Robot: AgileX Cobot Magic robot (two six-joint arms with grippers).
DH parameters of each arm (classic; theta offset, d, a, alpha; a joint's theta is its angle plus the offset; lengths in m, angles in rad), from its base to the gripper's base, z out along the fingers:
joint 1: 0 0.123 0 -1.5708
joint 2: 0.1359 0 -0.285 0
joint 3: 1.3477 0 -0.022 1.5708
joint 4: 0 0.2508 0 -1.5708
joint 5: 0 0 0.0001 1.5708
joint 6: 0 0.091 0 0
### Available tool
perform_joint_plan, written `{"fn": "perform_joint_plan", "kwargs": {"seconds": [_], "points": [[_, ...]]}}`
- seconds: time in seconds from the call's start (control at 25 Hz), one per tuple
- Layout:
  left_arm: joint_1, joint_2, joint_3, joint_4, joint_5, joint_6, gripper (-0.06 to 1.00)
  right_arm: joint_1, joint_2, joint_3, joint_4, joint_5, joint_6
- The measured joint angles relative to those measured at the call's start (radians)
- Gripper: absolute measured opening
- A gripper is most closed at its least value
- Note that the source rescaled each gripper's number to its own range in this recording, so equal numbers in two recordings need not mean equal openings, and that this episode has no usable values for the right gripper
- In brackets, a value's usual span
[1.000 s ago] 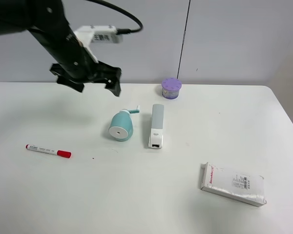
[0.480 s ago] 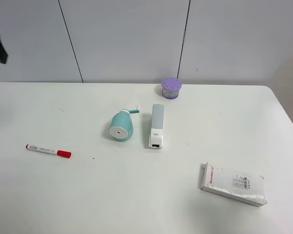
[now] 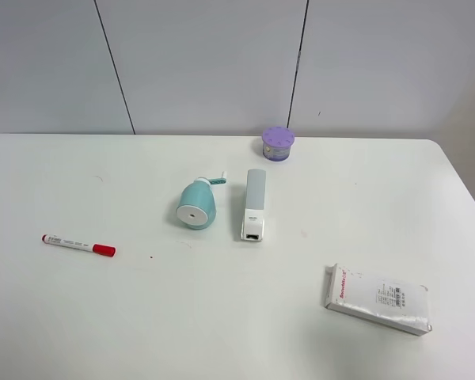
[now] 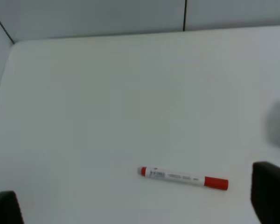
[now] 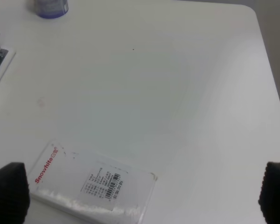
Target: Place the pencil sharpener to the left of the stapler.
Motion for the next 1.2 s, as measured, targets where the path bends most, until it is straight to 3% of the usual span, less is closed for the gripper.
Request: {"fn": "perform_joint_plan", "kwargs": {"seconds": [0.28,0.36,1.2], "points": [[0.000,-0.512,0.395,-0.042,-0.037,-0.019,0.99,0.000,0.000,0.000,0.000,0.000,0.000],[0.000,-0.589,0.439,-0.044,-0.019,-0.019,0.99,0.000,0.000,0.000,0.000,0.000,0.000],[0.000,-0.636,0.467,-0.045,0.014,-0.019,0.99,0.000,0.000,0.000,0.000,0.000,0.000]]}}
